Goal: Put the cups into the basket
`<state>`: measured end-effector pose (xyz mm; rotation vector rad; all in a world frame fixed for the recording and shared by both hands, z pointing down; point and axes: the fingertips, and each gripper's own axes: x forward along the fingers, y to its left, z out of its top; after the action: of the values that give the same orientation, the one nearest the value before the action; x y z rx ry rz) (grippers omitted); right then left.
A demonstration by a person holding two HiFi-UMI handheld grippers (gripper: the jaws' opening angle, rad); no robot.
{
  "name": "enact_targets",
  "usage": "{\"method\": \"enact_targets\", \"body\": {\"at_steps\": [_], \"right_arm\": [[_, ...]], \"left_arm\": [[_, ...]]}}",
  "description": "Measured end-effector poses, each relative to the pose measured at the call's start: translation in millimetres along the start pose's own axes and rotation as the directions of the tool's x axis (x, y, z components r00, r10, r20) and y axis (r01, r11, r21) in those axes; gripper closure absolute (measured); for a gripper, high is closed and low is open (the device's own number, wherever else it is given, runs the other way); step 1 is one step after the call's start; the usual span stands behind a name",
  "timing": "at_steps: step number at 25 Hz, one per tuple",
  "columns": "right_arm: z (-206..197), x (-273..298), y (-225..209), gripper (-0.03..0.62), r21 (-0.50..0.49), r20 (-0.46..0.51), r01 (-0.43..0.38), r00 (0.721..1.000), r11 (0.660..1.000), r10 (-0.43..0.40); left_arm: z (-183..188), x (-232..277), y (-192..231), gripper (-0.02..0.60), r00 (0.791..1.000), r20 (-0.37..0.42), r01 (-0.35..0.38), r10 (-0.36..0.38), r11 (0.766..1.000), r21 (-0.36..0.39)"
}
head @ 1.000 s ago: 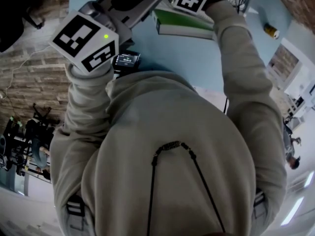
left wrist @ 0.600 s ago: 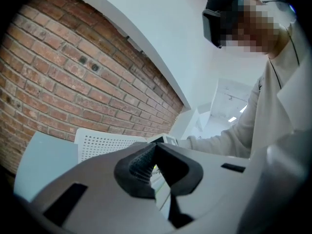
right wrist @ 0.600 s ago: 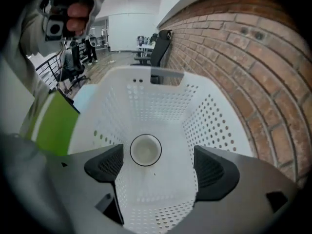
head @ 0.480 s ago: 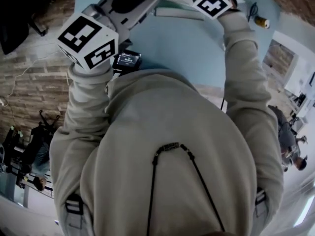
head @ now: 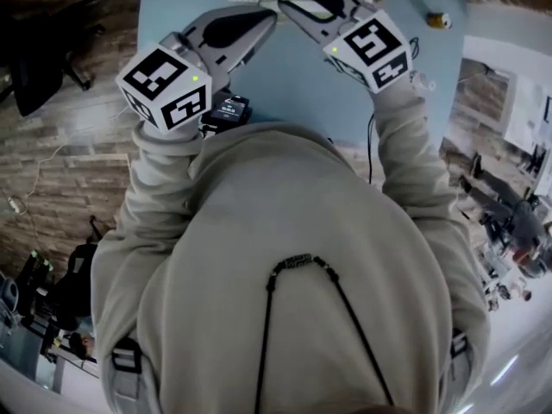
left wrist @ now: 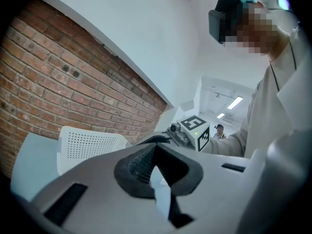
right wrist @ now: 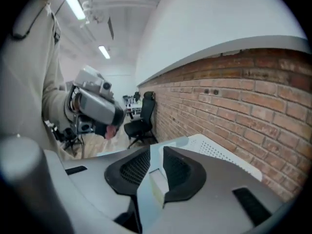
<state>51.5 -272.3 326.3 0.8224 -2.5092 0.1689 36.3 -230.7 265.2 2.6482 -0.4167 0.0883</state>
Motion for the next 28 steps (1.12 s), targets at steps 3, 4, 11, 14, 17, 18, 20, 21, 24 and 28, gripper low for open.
{"method": "enact_targets", "body": {"at_steps": [3, 4, 11, 14, 17, 18, 20, 21, 24, 28], "right_arm": [[10, -40, 24, 0.560, 0.161, 0.153, -0.066, 0.987, 0.985, 0.042], [12, -55, 33, 0.576, 0.213, 0.206, -0.097, 0.977, 0.972, 0.052], [24, -103, 56, 0.582, 0.341, 0.399, -0.163, 0.917, 0.926, 0.014], [32, -111, 56, 0.582, 0.342, 0.416, -0.146, 0.910, 0.928, -0.010], [39, -115, 55, 0.582, 0.332, 0.426, -0.130, 0.904, 0.934, -0.026], [41, -115, 56, 0.583, 0.333, 0.427, -0.127, 0.904, 0.934, -0.029], [42, -116, 58, 0.583, 0.335, 0.428, -0.119, 0.903, 0.935, -0.038], [43, -115, 58, 0.583, 0.335, 0.427, -0.115, 0.903, 0.935, -0.042], [45, -114, 59, 0.583, 0.353, 0.432, -0.119, 0.901, 0.928, -0.049], [44, -119, 58, 0.583, 0.348, 0.428, -0.119, 0.903, 0.930, -0.045]], "left_arm": [[2, 4, -31, 0.584, 1.000, 0.003, 0.023, -0.023, 1.000, 0.018], [1, 5, -42, 0.584, 1.000, 0.005, 0.031, -0.031, 0.999, 0.028], [5, 7, -69, 0.584, 0.998, 0.006, 0.064, -0.065, 0.996, 0.064], [7, 8, -73, 0.584, 0.996, 0.008, 0.090, -0.091, 0.993, 0.081], [10, 9, -77, 0.584, 0.994, -0.005, 0.106, -0.106, 0.990, 0.097], [11, 9, -79, 0.584, 0.994, -0.008, 0.105, -0.105, 0.990, 0.095], [15, 7, -79, 0.584, 0.995, 0.006, 0.099, -0.100, 0.989, 0.109], [19, 4, -80, 0.584, 0.995, 0.023, 0.093, -0.097, 0.988, 0.127], [23, -4, -79, 0.584, 0.994, 0.058, 0.079, -0.089, 0.985, 0.154], [19, 2, -78, 0.584, 0.994, 0.056, 0.083, -0.091, 0.986, 0.142]]}}
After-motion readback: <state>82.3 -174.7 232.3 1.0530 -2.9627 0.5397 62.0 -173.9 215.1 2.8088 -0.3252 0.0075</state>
